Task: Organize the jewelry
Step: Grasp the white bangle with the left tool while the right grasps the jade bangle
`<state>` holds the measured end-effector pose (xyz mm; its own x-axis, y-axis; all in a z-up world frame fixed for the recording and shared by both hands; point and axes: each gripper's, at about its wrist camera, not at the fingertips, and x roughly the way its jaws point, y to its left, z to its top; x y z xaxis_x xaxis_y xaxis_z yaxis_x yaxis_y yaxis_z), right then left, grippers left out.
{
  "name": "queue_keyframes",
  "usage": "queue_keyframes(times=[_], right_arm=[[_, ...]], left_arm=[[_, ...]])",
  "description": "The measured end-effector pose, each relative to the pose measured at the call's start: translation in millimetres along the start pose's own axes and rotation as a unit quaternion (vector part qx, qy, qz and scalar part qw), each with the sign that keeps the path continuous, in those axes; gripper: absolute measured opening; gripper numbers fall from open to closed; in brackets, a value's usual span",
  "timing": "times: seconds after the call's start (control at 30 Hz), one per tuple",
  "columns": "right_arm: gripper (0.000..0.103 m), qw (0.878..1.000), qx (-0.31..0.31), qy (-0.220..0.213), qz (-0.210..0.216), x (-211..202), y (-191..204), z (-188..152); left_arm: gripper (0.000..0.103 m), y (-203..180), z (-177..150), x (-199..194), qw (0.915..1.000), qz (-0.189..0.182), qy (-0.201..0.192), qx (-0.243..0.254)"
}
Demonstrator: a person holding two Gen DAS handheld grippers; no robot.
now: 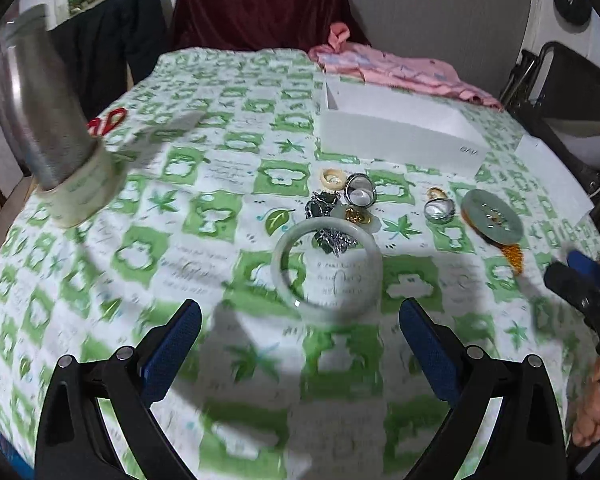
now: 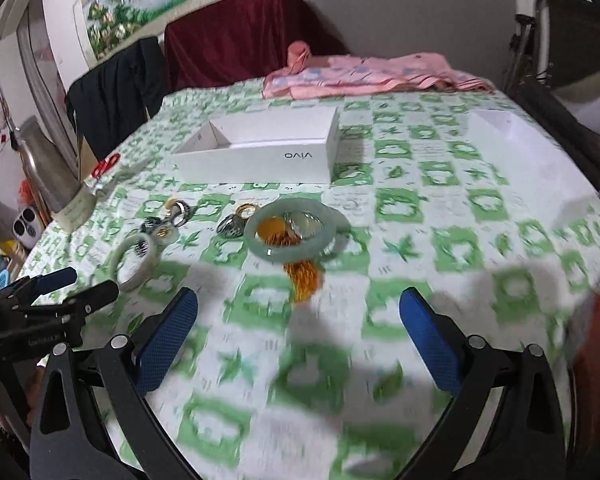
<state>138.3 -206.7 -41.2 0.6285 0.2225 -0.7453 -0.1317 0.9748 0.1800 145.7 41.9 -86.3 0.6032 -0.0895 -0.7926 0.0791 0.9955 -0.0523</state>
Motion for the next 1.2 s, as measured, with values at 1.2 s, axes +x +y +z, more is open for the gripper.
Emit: queue_keyframes(times=[1.2], right_arm=[[0.069, 0.998, -0.015, -0.039, 0.044, 38.9, -6.4, 84.7]], left_arm=[[0.069, -34.0, 102.9, 17.9, 0.9966, -0.034, -0.057, 0.049]])
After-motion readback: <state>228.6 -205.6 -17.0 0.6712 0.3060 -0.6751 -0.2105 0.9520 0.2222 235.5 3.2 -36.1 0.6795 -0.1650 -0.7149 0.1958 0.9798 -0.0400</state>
